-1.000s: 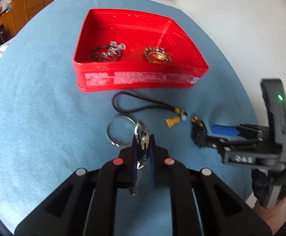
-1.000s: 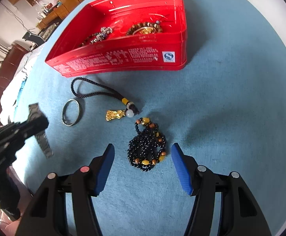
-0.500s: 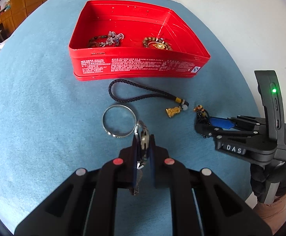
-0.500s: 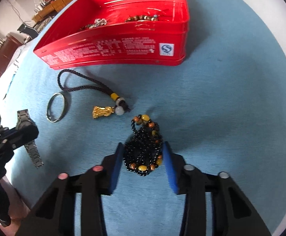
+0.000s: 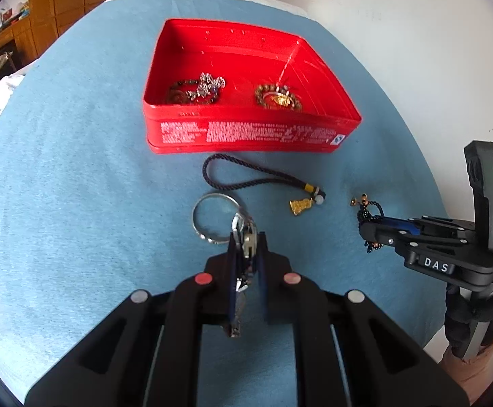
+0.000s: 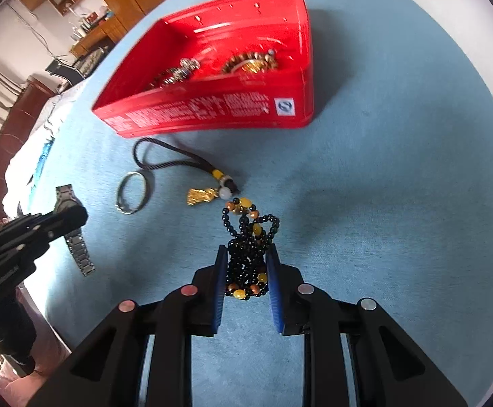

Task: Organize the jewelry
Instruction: 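Lower the watch and black bead necklace into the red box, opening both tools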

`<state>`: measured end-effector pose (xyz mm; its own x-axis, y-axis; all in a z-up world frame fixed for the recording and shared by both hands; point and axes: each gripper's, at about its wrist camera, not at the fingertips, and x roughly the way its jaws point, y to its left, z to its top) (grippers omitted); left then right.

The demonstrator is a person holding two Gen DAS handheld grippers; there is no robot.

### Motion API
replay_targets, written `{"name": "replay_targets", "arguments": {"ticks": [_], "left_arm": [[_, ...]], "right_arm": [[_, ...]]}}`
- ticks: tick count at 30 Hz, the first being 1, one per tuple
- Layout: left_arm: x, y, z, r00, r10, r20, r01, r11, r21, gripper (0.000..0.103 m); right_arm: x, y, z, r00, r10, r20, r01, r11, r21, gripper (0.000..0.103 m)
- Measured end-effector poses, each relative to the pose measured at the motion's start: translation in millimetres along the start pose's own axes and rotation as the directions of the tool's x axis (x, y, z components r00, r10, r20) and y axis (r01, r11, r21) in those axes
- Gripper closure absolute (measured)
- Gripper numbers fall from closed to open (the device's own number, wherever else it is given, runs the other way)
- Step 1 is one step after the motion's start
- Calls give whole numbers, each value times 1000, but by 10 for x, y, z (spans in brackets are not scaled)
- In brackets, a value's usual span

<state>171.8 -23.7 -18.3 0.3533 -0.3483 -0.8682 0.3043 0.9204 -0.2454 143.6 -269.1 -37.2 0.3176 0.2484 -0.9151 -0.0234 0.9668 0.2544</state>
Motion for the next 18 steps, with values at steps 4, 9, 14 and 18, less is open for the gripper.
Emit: {"name": "replay_targets", "arguments": {"ticks": [4,9,14,18], "left_arm": [[-132,39,-4,999,9,35,-9,1000,-6,95],[-241,96,4,998,17,59,-16,1000,-20,95],[-306,109,6,997,17,72,-16,1000,-21,95],[-346,108,27,997,15,80,-14,1000,-15,95]], "right_arm": [[-91,53,8,1000,17,14,-17,1000,-8,80],[-158,135,23,999,34,24,-34,999,-20,80],[-226,199,50,998,49,37,-48,998,-30,80],[-285,238,80,997,55,50,-53,998,-36,80]]}}
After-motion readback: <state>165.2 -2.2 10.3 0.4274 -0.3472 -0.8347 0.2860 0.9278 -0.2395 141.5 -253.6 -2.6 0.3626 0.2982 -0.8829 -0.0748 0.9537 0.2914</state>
